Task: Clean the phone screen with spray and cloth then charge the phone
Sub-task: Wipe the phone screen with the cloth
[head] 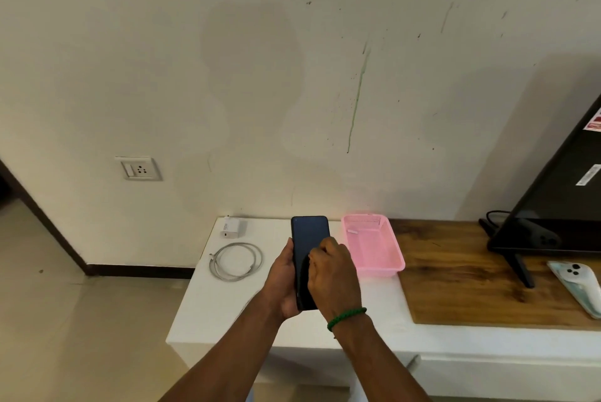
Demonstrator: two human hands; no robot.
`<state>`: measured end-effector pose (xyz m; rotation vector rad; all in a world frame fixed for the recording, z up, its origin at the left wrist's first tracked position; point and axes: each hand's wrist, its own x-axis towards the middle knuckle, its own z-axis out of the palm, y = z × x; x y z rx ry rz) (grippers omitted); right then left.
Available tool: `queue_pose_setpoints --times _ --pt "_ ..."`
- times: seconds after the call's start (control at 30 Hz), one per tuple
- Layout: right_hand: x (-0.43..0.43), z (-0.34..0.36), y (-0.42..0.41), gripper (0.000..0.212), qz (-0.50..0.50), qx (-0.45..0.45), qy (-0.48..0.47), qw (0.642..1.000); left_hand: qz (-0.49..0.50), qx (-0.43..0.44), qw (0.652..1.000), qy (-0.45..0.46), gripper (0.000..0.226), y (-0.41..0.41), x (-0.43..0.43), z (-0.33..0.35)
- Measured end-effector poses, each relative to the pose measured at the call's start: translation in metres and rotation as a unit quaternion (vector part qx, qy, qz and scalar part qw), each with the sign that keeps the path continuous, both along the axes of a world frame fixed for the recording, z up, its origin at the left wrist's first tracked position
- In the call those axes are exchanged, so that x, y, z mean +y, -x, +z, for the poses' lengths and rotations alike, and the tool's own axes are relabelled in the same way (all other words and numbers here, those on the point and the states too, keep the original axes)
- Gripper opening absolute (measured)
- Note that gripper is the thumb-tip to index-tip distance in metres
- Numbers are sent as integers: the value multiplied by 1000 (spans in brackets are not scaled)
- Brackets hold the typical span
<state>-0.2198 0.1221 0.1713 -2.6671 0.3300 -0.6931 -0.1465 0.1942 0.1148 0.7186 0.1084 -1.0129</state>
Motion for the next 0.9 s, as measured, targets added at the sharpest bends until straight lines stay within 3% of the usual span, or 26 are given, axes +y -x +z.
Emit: queue_pose_setpoints --times 0.5,0.9 --pt "28 -13 8 14 13 29 -29 999 -5 -29 999 36 66 4 1 3" --pt "-19 -6 4 16 -2 -2 -17 1000 -7 -19 999 -26 65 0 -2 3"
